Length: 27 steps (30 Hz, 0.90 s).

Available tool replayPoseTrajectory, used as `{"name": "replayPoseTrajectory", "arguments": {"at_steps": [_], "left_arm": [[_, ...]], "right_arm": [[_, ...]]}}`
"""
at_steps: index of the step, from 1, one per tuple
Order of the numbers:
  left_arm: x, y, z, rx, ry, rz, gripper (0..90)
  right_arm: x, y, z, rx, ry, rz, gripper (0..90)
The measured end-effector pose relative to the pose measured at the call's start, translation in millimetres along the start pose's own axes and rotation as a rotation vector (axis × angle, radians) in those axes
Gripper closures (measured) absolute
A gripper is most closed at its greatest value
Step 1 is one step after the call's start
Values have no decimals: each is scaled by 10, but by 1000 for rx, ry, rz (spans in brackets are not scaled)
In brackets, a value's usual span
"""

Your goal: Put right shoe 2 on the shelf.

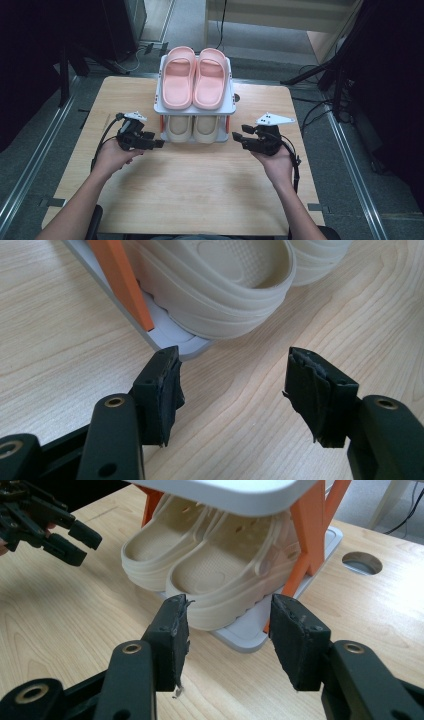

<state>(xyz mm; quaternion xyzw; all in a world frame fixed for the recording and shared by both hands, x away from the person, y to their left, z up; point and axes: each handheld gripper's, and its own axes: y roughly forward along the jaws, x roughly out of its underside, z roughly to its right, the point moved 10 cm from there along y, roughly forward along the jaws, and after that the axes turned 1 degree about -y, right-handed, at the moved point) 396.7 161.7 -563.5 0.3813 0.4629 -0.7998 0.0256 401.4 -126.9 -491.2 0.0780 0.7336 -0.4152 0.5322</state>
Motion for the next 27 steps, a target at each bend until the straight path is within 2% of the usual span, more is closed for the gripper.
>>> {"name": "replayPoseTrajectory", "arguments": {"at_steps": [4, 8, 12, 16, 22, 27], "left_arm": [[-12, 20, 10, 3, 1, -2, 395], [-22, 28, 17, 7, 12, -5, 395], [-23, 31, 18, 8, 11, -7, 394], [-21, 32, 18, 8, 11, -8, 394], [-17, 42, 39, 9, 22, -13, 393], [2, 38, 42, 8, 32, -20, 391]], "right_arm": [[82, 10, -16, -12, 24, 22, 511], [180, 42, -21, -14, 24, 14, 511], [265, 81, -20, -15, 9, -1, 510], [333, 144, -60, -54, 20, -11, 507], [417, 255, -108, -67, -15, -51, 495], [442, 310, -92, -73, -10, -68, 493]]}}
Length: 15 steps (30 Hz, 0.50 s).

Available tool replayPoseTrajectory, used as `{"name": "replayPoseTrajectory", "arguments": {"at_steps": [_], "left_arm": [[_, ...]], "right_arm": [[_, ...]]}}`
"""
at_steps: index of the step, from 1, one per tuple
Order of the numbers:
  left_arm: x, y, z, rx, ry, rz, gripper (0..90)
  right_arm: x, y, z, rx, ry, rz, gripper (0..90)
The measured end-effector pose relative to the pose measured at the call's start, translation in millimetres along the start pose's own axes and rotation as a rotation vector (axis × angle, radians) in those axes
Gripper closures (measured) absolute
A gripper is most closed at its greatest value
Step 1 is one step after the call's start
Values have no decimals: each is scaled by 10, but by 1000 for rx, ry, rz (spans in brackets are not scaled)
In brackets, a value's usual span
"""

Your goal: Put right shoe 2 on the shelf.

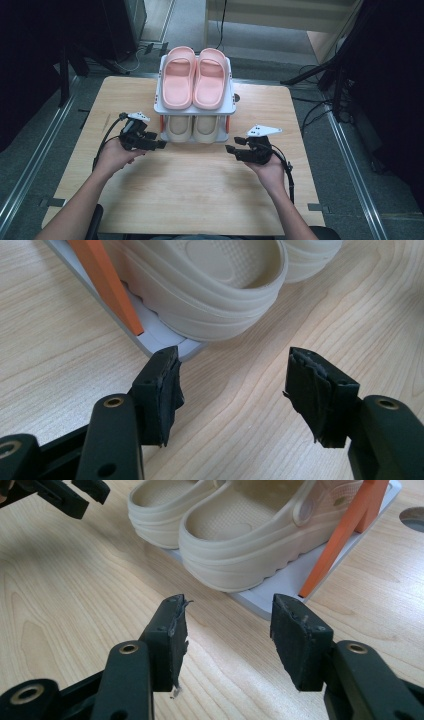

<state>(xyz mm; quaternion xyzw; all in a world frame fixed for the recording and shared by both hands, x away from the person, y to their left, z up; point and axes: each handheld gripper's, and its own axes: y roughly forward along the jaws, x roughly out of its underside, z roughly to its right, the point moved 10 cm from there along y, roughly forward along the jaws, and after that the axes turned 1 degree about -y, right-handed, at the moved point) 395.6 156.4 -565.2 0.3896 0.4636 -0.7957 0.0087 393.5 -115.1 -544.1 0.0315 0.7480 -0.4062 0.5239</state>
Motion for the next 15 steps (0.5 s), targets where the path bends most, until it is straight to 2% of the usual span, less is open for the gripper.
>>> {"name": "replayPoseTrajectory", "arguments": {"at_steps": [6, 15], "left_arm": [[26, -23, -15, -6, -12, 5, 390], [61, -43, -25, -14, -7, 1, 389]], "right_arm": [[-5, 39, 42, -1, 8, -8, 493], [-39, 35, 64, -2, 15, 2, 493]]}}
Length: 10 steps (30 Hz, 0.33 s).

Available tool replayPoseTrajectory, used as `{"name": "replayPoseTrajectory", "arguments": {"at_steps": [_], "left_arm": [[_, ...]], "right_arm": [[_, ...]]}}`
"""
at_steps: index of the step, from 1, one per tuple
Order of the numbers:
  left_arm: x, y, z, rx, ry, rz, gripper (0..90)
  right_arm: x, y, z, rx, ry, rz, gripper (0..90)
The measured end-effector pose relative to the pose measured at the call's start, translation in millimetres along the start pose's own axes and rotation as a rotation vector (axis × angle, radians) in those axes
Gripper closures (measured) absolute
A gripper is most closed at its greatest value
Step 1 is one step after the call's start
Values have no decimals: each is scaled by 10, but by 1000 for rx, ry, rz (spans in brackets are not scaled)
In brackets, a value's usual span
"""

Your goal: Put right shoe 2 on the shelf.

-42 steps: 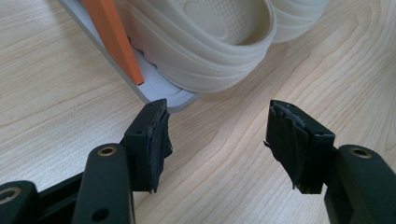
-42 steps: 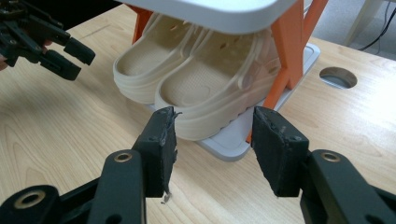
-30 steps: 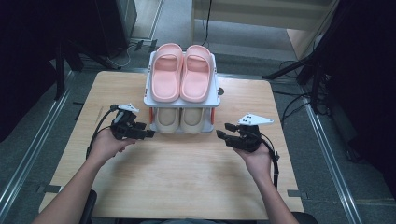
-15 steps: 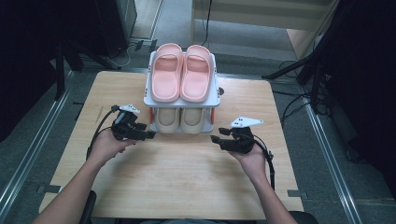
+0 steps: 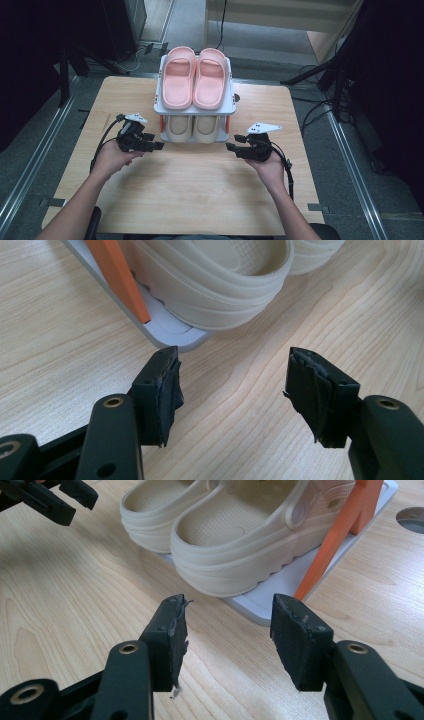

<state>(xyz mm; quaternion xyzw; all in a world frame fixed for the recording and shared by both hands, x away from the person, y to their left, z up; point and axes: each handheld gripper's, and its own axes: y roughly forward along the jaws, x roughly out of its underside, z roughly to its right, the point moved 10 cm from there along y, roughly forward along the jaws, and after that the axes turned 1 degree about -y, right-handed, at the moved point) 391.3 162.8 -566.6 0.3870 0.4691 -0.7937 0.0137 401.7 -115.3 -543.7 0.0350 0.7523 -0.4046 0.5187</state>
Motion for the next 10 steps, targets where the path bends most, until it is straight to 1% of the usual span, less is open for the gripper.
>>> {"name": "replayPoseTrajectory", "arguments": {"at_steps": [3, 6, 10], "left_arm": [[5, 2, 6, 4, -1, -1, 390], [13, 13, 20, 2, 19, -3, 402], [24, 34, 44, 5, 25, -14, 402]], "right_arm": [[-1, 0, 9, 1, -5, -2, 493], [3, 6, 20, 2, -2, -7, 497], [4, 17, 38, 3, -2, -8, 499]]}}
